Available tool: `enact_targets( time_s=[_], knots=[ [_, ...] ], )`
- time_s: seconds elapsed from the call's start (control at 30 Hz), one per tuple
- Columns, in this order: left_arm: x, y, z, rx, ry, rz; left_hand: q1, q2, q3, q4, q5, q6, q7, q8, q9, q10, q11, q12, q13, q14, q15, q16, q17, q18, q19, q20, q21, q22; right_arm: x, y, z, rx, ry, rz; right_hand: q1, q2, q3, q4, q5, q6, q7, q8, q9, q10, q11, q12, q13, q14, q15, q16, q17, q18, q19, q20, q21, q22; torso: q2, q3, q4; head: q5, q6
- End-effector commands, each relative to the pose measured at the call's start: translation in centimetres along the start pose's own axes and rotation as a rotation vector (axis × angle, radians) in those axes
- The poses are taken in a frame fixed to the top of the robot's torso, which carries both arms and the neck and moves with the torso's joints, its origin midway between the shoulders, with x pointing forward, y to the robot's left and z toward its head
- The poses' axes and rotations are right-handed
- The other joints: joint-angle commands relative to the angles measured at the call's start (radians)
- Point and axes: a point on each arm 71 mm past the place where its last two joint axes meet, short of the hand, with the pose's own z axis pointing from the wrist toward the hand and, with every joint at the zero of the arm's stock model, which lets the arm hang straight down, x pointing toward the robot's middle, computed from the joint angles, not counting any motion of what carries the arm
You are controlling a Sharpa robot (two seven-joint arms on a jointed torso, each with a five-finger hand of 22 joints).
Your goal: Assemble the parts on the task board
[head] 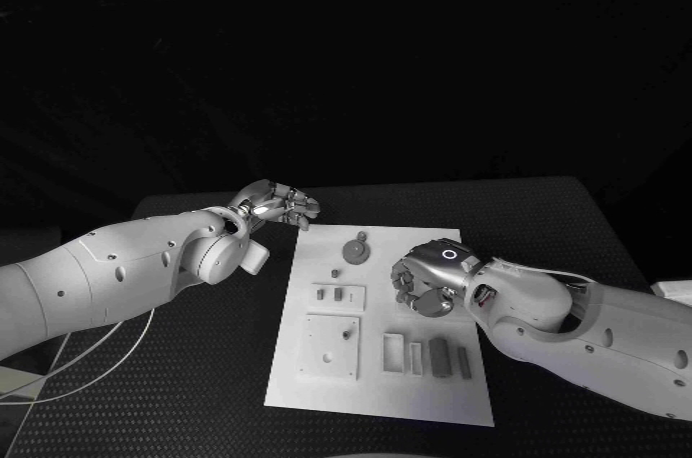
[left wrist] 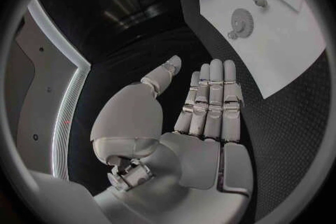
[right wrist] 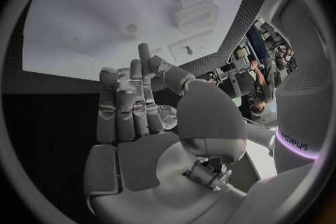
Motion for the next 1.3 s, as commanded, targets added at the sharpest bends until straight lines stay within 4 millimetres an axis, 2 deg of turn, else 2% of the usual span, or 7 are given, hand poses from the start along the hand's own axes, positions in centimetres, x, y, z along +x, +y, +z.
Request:
enact_targets(
  time_s=[0.03, 0.37, 0.63, 0.77, 0.97, 1.1, 1.3],
  knots=[
    [0.2, -0.2, 0.1, 0.015, 0.008, -0.007, 0.002, 0.006, -0.006, 0.002, 0.0, -0.003, 0.0, 0.006, -0.001, 0.005, -0.001, -0.005, -0.001, 0.009, -0.001, -0.006, 0.002, 0.012, 0.006, -0.003, -0.003, -0.001, -0.6, 0.3, 0.0, -0.022, -0.027, -0.001, 0.033, 0.029, 0.006, 0.0, 0.004, 0.008, -0.001, 0.002, 0.017, 0.006, -0.004, -0.002, 0.002, 0.002, -0.005, -0.003, 0.002, 0.046, 0.007, -0.002, 0.005, 0.016, 0.0, -0.0003, -0.0002, 0.002, 0.0],
    [0.1, -0.2, 0.1, 0.015, 0.005, -0.007, 0.002, 0.007, -0.006, 0.002, 0.0, -0.003, 0.0, 0.006, -0.002, 0.005, -0.001, -0.005, -0.001, 0.009, -0.001, -0.007, 0.003, 0.012, 0.006, -0.003, -0.004, -0.001, -1.4, 2.4, 0.8, -0.086, -0.062, 0.07, 0.034, 0.029, 0.007, 0.0, 0.004, 0.008, -0.001, 0.002, 0.018, 0.006, -0.004, -0.002, 0.004, 0.003, -0.006, -0.003, 0.002, 0.046, 0.008, -0.002, 0.005, 0.016, 0.001, -0.0006, -0.0007, 0.012, -0.001],
    [0.2, -0.2, 0.2, 0.016, 0.007, -0.007, 0.002, 0.007, -0.006, 0.001, 0.0, -0.003, 0.0, 0.007, -0.002, 0.005, -0.001, -0.005, -0.001, 0.009, -0.001, -0.007, 0.004, 0.012, 0.007, -0.003, -0.004, -0.001, -1.3, 5.8, 2.3, -0.175, -0.081, 0.115, 0.035, 0.03, 0.008, 0.0, 0.004, 0.007, -0.001, 0.002, 0.019, 0.005, -0.004, -0.002, 0.006, 0.003, -0.006, -0.004, 0.002, 0.046, 0.01, -0.003, 0.005, 0.015, 0.0, -0.0005, -0.0011, 0.022, -0.001],
    [0.3, -0.3, 0.2, 0.017, 0.007, -0.007, 0.002, 0.007, -0.006, 0.001, 0.0, -0.003, 0.0, 0.007, -0.002, 0.005, -0.001, -0.005, -0.001, 0.01, -0.001, -0.008, 0.004, 0.012, 0.007, -0.003, -0.004, -0.001, -0.7, 7.8, 3.2, -0.221, -0.066, 0.128, 0.035, 0.031, 0.009, 0.0, 0.004, 0.006, -0.001, 0.001, 0.02, 0.004, -0.004, -0.003, 0.006, 0.003, -0.006, -0.004, 0.002, 0.046, 0.01, -0.003, 0.005, 0.015, 0.001, -0.0011, 0.0002, 0.025, -0.001],
    [0.5, -0.3, 0.3, 0.019, 0.01, -0.007, 0.002, 0.007, -0.006, 0.001, 0.0, -0.003, 0.0, 0.007, -0.002, 0.006, -0.001, -0.004, -0.002, 0.01, -0.001, -0.008, 0.005, 0.012, 0.007, -0.003, -0.004, -0.001, 0.7, 9.7, 4.0, -0.258, -0.022, 0.126, 0.035, 0.032, 0.009, -0.001, 0.004, 0.005, 0.0, 0.001, 0.02, 0.003, -0.004, -0.003, 0.008, 0.003, -0.007, -0.005, 0.002, 0.046, 0.01, -0.004, 0.005, 0.015, 0.002, -0.0016, 0.0041, 0.029, -0.002],
    [0.4, -0.3, 0.3, 0.019, 0.008, -0.007, 0.002, 0.007, -0.006, 0.001, 0.0, -0.002, 0.0, 0.007, -0.002, 0.006, -0.001, -0.004, -0.002, 0.01, -0.001, -0.009, 0.006, 0.012, 0.007, -0.003, -0.004, -0.001, 1.6, 10.6, 4.2, -0.273, 0.002, 0.13, 0.035, 0.033, 0.009, -0.002, 0.004, 0.004, 0.0, 0.0, 0.021, 0.003, -0.004, -0.003, 0.008, 0.003, -0.006, -0.005, 0.002, 0.046, 0.01, -0.004, 0.004, 0.015, 0.001, -0.0018, 0.0009, 0.037, -0.006],
    [0.6, -0.4, 0.4, 0.02, 0.011, -0.008, 0.002, 0.007, -0.006, 0.001, 0.0, -0.002, 0.0, 0.008, -0.002, 0.006, -0.001, -0.004, -0.002, 0.01, -0.001, -0.009, 0.006, 0.012, 0.007, -0.003, -0.005, -0.001, 2.9, 11.4, 4.4, -0.287, 0.041, 0.119, 0.035, 0.035, 0.009, -0.003, 0.004, 0.004, 0.0, 0.0, 0.022, 0.002, -0.004, -0.004, 0.01, 0.003, -0.006, -0.006, 0.002, 0.046, 0.01, -0.004, 0.004, 0.015, 0.001, -0.0011, 0.0001, 0.043, -0.01]
  ],
)
